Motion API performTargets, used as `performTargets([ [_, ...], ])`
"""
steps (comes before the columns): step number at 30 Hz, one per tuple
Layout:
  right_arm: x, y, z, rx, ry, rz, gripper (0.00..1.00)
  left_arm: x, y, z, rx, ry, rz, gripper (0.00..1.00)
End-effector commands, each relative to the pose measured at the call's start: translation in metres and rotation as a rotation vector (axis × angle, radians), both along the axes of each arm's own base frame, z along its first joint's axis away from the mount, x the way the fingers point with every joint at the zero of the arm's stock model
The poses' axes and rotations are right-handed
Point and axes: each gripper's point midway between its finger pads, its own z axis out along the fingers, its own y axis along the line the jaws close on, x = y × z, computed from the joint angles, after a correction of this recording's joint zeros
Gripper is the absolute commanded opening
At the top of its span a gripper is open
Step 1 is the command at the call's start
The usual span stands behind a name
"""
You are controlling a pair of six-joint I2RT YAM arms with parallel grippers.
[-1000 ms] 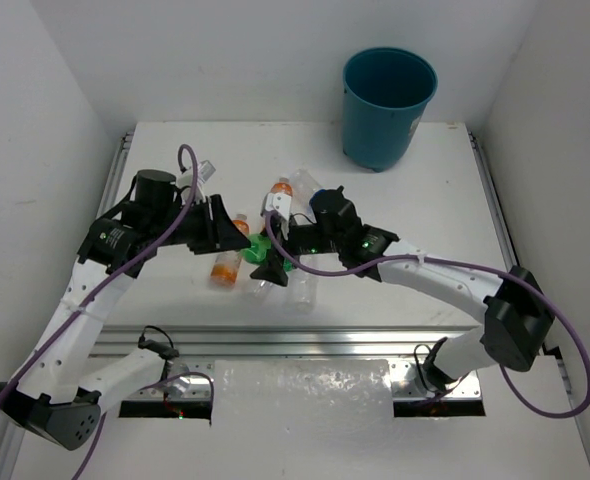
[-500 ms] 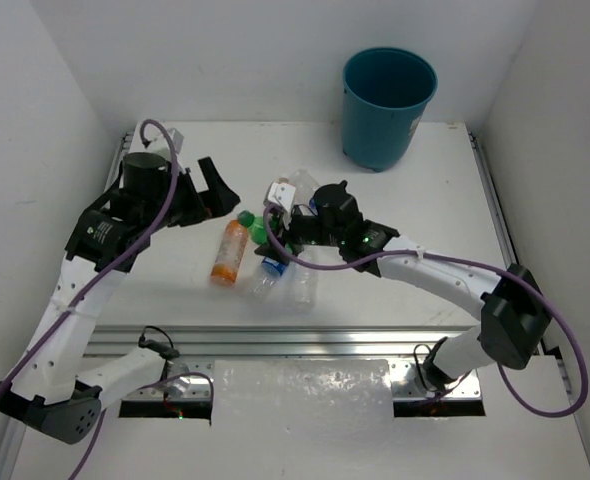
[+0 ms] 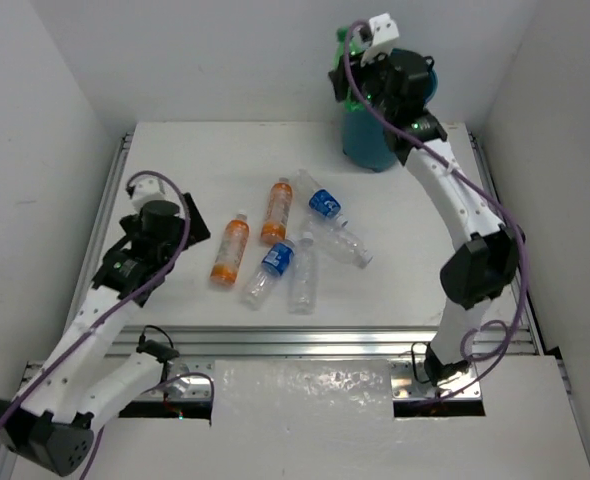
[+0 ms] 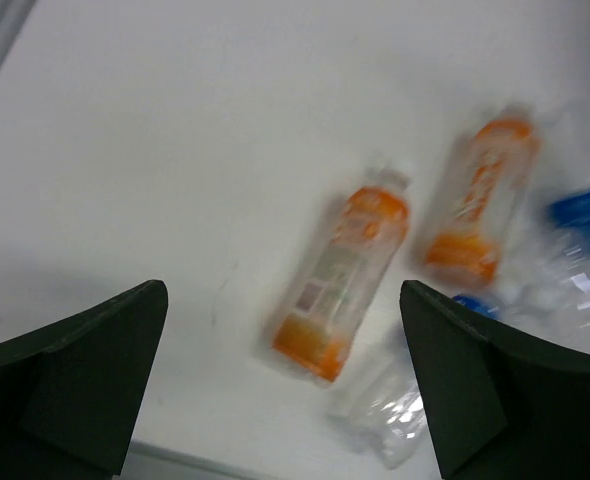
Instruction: Put the plastic bottles in the bin
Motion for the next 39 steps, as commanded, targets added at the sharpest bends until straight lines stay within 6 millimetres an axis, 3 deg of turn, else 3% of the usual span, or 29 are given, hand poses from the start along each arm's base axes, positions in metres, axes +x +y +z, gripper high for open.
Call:
performTargets([
  [1,0.063,-0.052,0.029,0.032,-0.096,-0.206,0.0,0.016,-0.009,-0.029,0.015,0.051,-0.038,1.0],
  [2,0.077,-0.069,0.033,0.03,-0.114,-0.237,0.0,0.016,-0.011,-0.03,0.017,0.06,-0.045,1.0],
  [6,0.116,-0.098,0.042,0.013,-0.215,-0.282,0.0,0.02,-0.022,-0.034,0.006,0.062,-0.124,0.99],
  [11,0.155,-0.134,0.0,-0.014,-0.229,-0.321,0.05,0.018,-0.018,-0.035,0.009,0.06,-0.109,1.0],
  [12,0.159,-0.138,-0.002,-0.005,-0.23,-0.315,0.11,0.018,-0.019,-0.034,0.008,0.057,-0.113,1.0],
  [13,0.16,-0.143,-0.008,0.003,-0.218,-0.315,0.29,0.018,-0.021,-0.036,0.003,0.058,-0.127,1.0],
  [14,0.161,-0.149,-0.007,0.012,-0.219,-0.323,0.57,0.019,-0.023,-0.037,0.002,0.06,-0.136,1.0],
  [15,0.161,-0.151,-0.01,0.008,-0.2,-0.323,0.68,0.02,-0.028,-0.04,-0.011,0.069,-0.161,1.0],
  [18,0.148,-0.151,0.023,0.009,-0.246,-0.314,0.98,0.022,-0.034,-0.049,-0.013,0.104,-0.189,1.0],
  [23,0.13,-0.161,0.047,0.019,-0.243,-0.362,0.99,0.026,-0.042,-0.068,-0.013,0.174,-0.232,1.0],
  [25,0.113,-0.155,0.06,0.065,-0.22,-0.352,0.99,0.028,-0.048,-0.083,-0.016,0.237,-0.257,1.0],
  [26,0.106,-0.151,0.057,0.065,-0.181,-0.347,0.99,0.03,-0.05,-0.086,-0.018,0.253,-0.263,1.0],
  [27,0.089,-0.144,0.068,0.085,-0.169,-0.365,0.99,0.03,-0.055,-0.1,-0.025,0.312,-0.279,1.0],
  [29,0.065,-0.129,0.057,0.06,-0.069,-0.357,0.99,0.034,-0.062,-0.105,-0.038,0.344,-0.297,1.0],
  [31,0.021,-0.107,0.059,0.043,-0.009,-0.344,0.99,0.033,-0.071,-0.123,-0.05,0.433,-0.327,1.0],
  [32,0.003,-0.087,0.017,-0.006,0.12,-0.307,0.99,0.036,-0.077,-0.129,-0.057,0.482,-0.34,1.0],
  [33,-0.033,-0.08,0.036,0.029,0.12,-0.256,0.99,0.037,-0.081,-0.134,-0.057,0.507,-0.35,1.0],
  [35,-0.073,-0.063,0.021,0.041,0.17,-0.162,0.99,0.045,-0.087,-0.137,-0.053,0.529,-0.351,1.0],
  [36,-0.091,-0.052,-0.027,0.016,0.261,-0.119,0.99,0.045,-0.086,-0.152,-0.038,0.579,-0.338,1.0],
  [37,-0.124,-0.045,-0.002,0.078,0.199,-0.038,0.99,0.049,-0.086,-0.153,-0.023,0.594,-0.328,0.99],
  [38,-0.139,-0.04,-0.012,0.08,0.212,0.0,0.99,0.049,-0.082,-0.16,-0.005,0.619,-0.313,0.96],
  [39,-0.152,-0.036,-0.042,0.069,0.272,0.017,0.99,0.047,-0.079,-0.174,0.007,0.665,-0.304,0.94],
])
